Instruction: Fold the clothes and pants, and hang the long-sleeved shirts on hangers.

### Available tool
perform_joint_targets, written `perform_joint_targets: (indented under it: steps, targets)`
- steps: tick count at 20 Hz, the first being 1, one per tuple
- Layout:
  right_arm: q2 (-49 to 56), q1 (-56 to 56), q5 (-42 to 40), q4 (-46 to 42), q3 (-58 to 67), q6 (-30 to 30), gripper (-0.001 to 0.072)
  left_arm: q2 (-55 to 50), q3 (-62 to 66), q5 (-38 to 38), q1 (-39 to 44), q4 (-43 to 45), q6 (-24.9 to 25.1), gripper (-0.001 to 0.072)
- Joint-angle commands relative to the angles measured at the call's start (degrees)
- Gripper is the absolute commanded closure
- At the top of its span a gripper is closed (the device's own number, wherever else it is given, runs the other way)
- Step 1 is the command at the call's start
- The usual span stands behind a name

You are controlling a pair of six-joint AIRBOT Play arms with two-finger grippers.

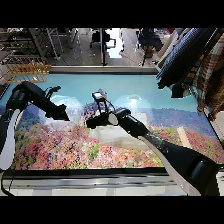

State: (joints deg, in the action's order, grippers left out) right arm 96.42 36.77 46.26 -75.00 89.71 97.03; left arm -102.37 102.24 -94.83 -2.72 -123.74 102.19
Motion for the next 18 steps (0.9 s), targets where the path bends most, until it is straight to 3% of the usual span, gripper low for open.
perform_joint_targets:
  steps: [1,6,8,10,15,18]
  targets:
    - [-4.02,-9.62,9.53,-1.97,1.16,-0.07,0.0288,0.5,0.04,2.75,1.09,-1.09,-0.15,0.0688]
    - [-12.31,-34.1,24.59,2.25,-7.65,-6.19,0.0276,-3.19,0.04,13.62,13.25,-1.03,0.74,0.0688]
    - [-12.44,-41.55,26.21,10.36,-14.34,-12.85,0.0127,-5.4,0.04,17.86,17.75,-0.98,0.7,0.0689]
    - [-11.17,-47.25,24.74,20.55,-20.96,-21.75,0.0026,-8.0,0.04,19.89,20.72,-0.9,0.61,0.0689]
    - [-1.66,-54.6,23.39,33.11,-24.39,-34.27,0.0011,-13.11,0.04,20.02,21.4,-0.59,-4.42,0.0689]
    - [4.33,-55.76,25.2,39.67,-23.58,-41.24,0.0011,-13.73,0.04,20.39,20.83,-0.59,-4.55,0.0689]
